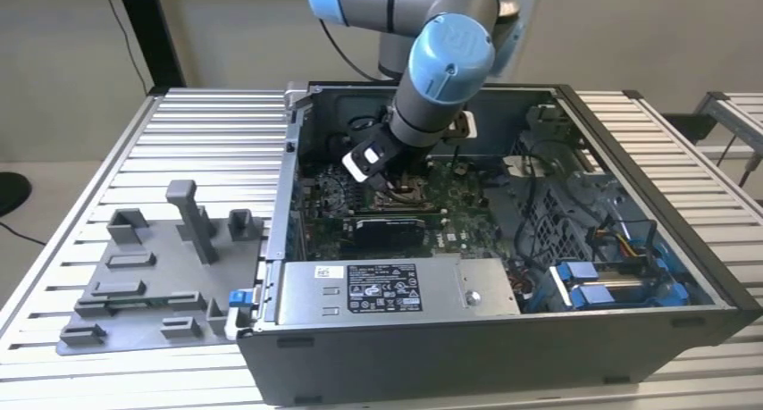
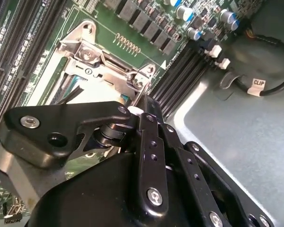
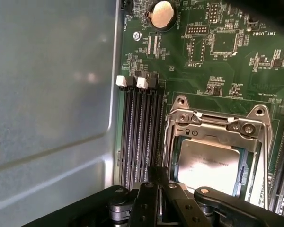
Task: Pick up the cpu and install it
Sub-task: 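Close the cpu cover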
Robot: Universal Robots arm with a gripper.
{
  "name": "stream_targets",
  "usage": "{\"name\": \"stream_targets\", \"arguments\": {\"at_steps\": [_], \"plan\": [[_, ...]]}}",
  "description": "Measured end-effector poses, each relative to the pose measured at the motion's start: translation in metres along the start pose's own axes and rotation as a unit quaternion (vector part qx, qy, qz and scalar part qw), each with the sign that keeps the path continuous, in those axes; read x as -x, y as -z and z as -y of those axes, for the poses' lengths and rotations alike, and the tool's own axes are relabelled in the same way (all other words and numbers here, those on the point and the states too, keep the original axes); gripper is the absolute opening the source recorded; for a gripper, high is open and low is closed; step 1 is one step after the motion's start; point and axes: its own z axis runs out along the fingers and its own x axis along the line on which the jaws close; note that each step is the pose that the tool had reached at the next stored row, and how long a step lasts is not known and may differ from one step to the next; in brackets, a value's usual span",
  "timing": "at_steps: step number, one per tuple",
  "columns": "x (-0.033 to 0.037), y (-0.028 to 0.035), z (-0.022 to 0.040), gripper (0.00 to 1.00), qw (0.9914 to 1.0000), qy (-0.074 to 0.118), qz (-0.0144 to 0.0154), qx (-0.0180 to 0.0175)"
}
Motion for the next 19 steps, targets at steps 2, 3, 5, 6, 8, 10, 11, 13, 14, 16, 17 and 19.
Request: {"name": "stream_targets", "arguments": {"at_steps": [2,3,5,6,8,10,11,13,14,16,17,19], "plan": [[0.0004,-0.0005,-0.0011,0.0,1.0,0.0,-0.0005,0.0],[0.0005,-0.0007,-0.0017,0.0,1.0,0.0,-0.0011,0.0001],[0.0008,-0.0011,-0.0026,0.0,1.0,0.0,-0.0029,0.0003],[0.001,-0.0013,-0.003,0.0,0.99999,0.001,-0.0044,0.0004],[0.0013,-0.0021,-0.0039,0.0,0.99997,0.001,-0.0076,0.0008],[0.0015,-0.0021,-0.0046,0.0,0.99996,0.001,-0.0088,0.0006],[0.0016,-0.002,-0.0051,0.0,0.99996,0.001,-0.009,0.0006],[0.0012,-0.0012,-0.0051,0.0,0.99996,0.001,-0.0093,0.0008],[-0.0005,0.0021,-0.0049,0.0,0.99995,0.001,-0.0096,0.0009],[-0.0042,0.0102,-0.0036,0.0,0.99995,0.001,-0.0096,0.0007],[-0.0057,0.0142,-0.0021,0.0,0.99995,0.001,-0.0097,0.0008],[-0.0072,0.0202,0.0017,0.0,0.99995,0.001,-0.0096,0.0008]]}}
